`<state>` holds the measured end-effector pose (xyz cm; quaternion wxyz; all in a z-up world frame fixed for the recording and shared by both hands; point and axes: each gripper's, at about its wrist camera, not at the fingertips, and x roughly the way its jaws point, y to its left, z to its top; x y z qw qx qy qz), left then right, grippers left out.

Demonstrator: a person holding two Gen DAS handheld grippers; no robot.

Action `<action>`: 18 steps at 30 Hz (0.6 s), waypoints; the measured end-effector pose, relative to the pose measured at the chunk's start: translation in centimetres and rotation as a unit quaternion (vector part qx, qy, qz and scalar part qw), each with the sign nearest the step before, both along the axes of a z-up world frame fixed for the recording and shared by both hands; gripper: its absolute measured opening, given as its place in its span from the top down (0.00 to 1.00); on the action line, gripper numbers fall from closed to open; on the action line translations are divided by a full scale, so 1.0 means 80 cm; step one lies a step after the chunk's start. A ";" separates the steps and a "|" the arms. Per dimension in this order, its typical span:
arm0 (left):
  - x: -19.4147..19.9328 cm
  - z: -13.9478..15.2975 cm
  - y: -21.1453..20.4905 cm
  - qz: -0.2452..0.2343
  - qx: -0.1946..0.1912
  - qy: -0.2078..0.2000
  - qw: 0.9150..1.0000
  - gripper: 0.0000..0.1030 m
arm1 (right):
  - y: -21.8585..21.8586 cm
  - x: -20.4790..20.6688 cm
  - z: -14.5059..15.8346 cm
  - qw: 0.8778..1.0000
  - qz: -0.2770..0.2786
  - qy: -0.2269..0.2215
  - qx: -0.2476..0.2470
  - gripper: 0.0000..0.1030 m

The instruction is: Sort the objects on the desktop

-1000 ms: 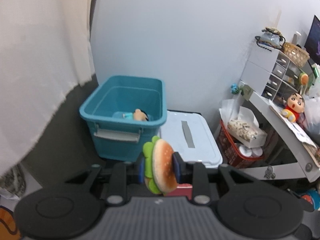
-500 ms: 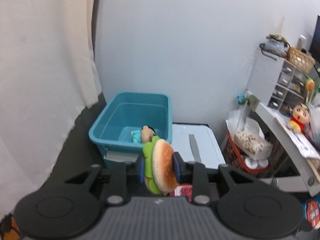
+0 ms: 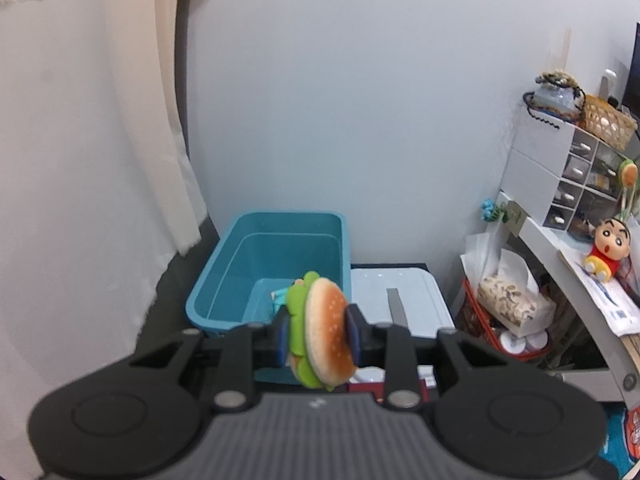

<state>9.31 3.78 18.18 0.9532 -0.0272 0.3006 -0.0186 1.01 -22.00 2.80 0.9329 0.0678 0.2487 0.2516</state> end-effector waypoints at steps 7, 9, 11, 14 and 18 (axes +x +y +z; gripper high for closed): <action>0.013 0.002 0.003 0.009 0.005 0.004 1.000 0.70 | 0.000 0.001 -0.002 1.000 0.003 0.005 0.000 0.12; 0.017 0.003 0.004 0.011 0.006 0.005 1.000 0.70 | 0.000 0.002 -0.002 1.000 0.003 0.004 0.000 0.12; 0.021 0.003 0.005 0.014 0.008 0.006 1.000 0.70 | 0.000 0.002 -0.002 1.000 0.004 0.003 -0.001 0.12; 0.027 0.004 0.007 0.017 0.010 0.007 1.000 0.70 | 0.001 0.004 -0.003 1.000 0.004 0.004 -0.004 0.12; 0.032 0.006 0.010 0.021 0.009 0.008 1.000 0.70 | 0.002 0.006 -0.004 1.000 0.005 0.007 -0.004 0.12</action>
